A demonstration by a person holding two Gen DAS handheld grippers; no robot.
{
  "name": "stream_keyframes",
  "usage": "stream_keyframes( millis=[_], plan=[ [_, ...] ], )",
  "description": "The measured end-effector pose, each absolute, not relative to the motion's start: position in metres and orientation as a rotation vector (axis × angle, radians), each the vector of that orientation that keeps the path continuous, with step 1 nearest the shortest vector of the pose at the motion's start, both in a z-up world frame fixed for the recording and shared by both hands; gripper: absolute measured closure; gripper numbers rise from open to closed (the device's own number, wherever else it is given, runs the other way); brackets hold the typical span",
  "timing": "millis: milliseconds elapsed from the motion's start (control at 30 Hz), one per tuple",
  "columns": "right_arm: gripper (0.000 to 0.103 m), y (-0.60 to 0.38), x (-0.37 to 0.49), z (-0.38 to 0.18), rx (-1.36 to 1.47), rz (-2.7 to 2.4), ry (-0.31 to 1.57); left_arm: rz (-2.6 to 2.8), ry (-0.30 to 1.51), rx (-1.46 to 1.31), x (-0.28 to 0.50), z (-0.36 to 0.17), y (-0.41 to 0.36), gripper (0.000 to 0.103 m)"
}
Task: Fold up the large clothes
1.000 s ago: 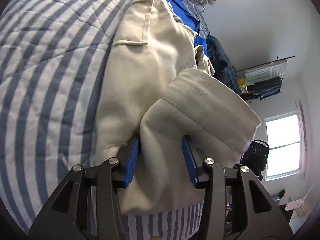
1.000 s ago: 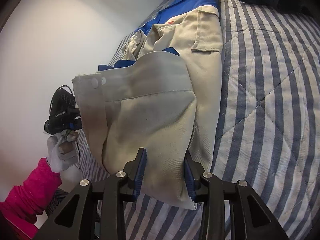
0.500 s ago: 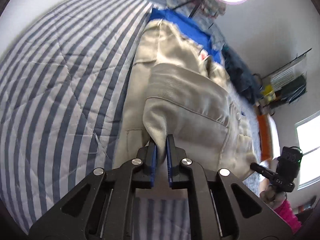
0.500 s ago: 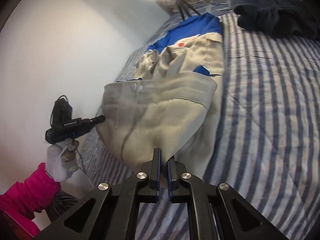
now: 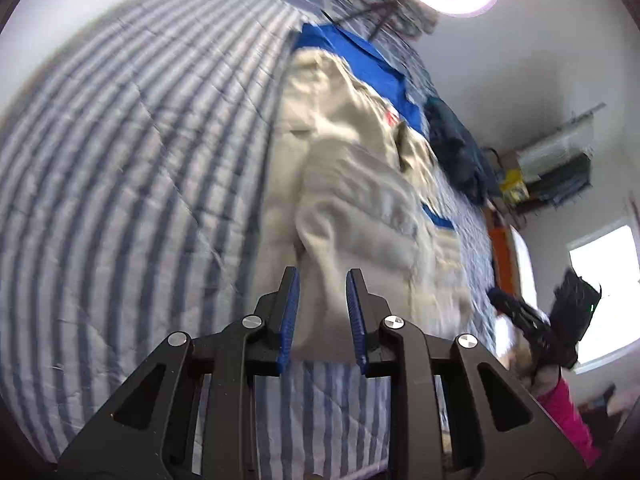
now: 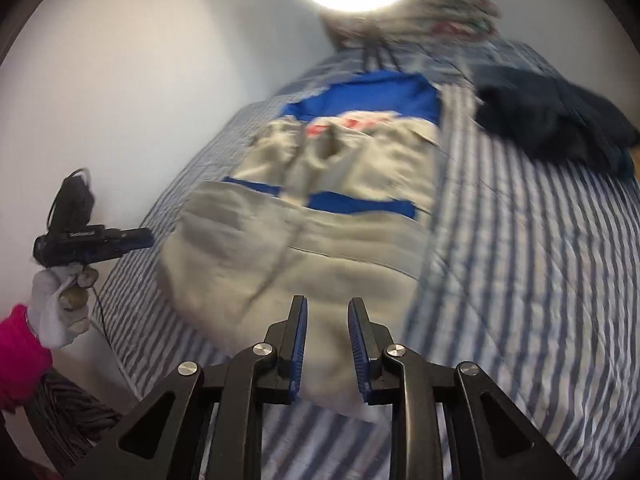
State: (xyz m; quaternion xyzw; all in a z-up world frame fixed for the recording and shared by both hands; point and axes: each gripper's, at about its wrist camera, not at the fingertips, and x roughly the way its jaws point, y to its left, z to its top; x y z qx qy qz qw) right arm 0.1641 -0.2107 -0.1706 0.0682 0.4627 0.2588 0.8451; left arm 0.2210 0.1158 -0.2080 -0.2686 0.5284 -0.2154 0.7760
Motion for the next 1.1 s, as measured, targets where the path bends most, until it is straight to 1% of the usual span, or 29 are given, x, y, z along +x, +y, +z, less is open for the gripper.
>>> stream_keyframes(
  millis=[133,233,333,433,467,500,567,667,700,733,767,833,900,1067,1100],
  plan=[
    [0.081,-0.152,0.185,-0.164,0.093,0.657,0.968,-0.49,1.18,-0.594,0.218,-0.221,0.116,0.08],
    [0.081,-0.108,0.207,-0.165,0.069,0.724,0.97,-0.498,1.18,-0.539,0.211,-0.221,0.114,0.08],
    [0.081,-0.073,0.227,-0.172,0.108,0.806,1.001,-0.528,1.186,-0.503,0.204,-0.222,0.11,0.08],
    [0.081,-0.05,0.239,-0.188,0.035,0.796,1.008,-0.535,1.193,-0.429,0.198,-0.227,0.102,0.079],
    [0.083,-0.046,0.247,-0.202,-0.002,0.744,1.033,-0.53,1.193,-0.412,0.197,-0.23,0.1,0.079],
    [0.092,-0.047,0.257,-0.22,-0.022,0.686,1.081,-0.528,1.192,-0.409,0.198,-0.232,0.1,0.079],
    [0.101,-0.055,0.267,-0.243,0.001,0.656,1.136,-0.513,1.188,-0.416,0.2,-0.234,0.102,0.079],
    [0.101,-0.059,0.264,-0.24,0.028,0.666,1.12,-0.504,1.176,-0.423,0.206,-0.233,0.106,0.077],
    [0.097,-0.06,0.261,-0.236,0.033,0.671,1.116,-0.502,1.174,-0.42,0.207,-0.234,0.108,0.07],
    [0.096,-0.062,0.258,-0.231,0.053,0.676,1.112,-0.498,1.171,-0.416,0.209,-0.234,0.107,0.065],
    [0.091,-0.063,0.256,-0.225,0.079,0.7,1.107,-0.498,1.17,-0.414,0.211,-0.236,0.107,0.065],
    [0.091,-0.06,0.244,-0.21,0.101,0.783,1.083,-0.5,1.183,-0.418,0.213,-0.242,0.106,0.065],
    [0.091,-0.048,0.237,-0.205,0.059,0.832,1.08,-0.492,1.215,-0.447,0.217,-0.25,0.106,0.065],
    [0.091,-0.011,0.235,-0.215,-0.052,0.876,1.099,-0.474,1.228,-0.47,0.209,-0.258,0.111,0.065],
    [0.093,-0.003,0.241,-0.222,-0.078,0.847,1.105,-0.473,1.227,-0.464,0.208,-0.259,0.11,0.065]
  ],
)
